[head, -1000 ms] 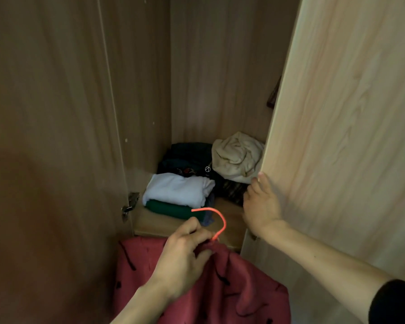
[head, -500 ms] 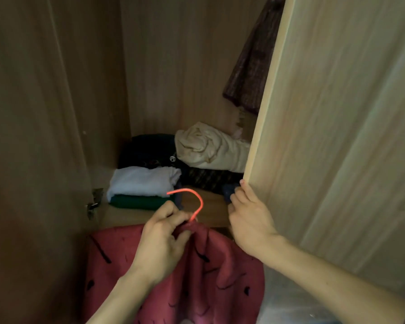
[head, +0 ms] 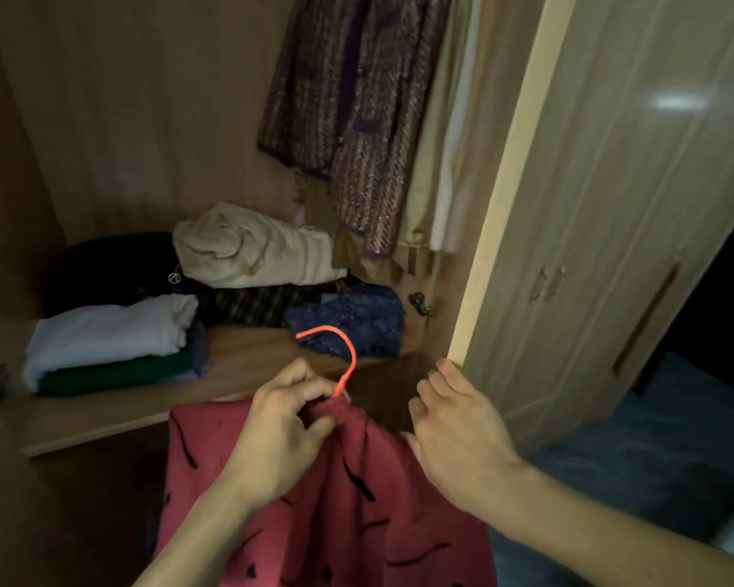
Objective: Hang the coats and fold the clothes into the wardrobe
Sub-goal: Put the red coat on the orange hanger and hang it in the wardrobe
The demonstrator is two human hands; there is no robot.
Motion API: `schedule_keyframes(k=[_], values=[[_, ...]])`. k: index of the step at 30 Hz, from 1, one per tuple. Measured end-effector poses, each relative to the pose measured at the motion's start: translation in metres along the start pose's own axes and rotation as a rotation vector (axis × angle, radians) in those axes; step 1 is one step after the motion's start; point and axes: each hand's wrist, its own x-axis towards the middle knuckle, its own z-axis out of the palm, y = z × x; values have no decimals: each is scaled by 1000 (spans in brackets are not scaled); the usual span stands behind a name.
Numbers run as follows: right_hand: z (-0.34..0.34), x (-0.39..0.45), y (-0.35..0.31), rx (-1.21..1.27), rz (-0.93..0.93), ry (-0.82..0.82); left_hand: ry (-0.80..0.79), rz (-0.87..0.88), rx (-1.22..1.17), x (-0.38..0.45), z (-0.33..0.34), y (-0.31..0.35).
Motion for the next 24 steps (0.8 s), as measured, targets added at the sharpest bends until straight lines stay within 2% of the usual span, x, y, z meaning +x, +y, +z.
schedule_keyframes(k=[4,10,18,21,24], values=[[15,-31,31,30,52,52,-25,28,-1,9,29,28],[50,-76,86,210,184,82,-56,34,2,17,82,70],[102,-111,166,460,389,-27,-36,8,33,30,146,112],[118,-120,189,503,353,-55,7,-6,44,35,159,120],[121,-126,182,512,267,-21,40,-30,47,37,166,125]])
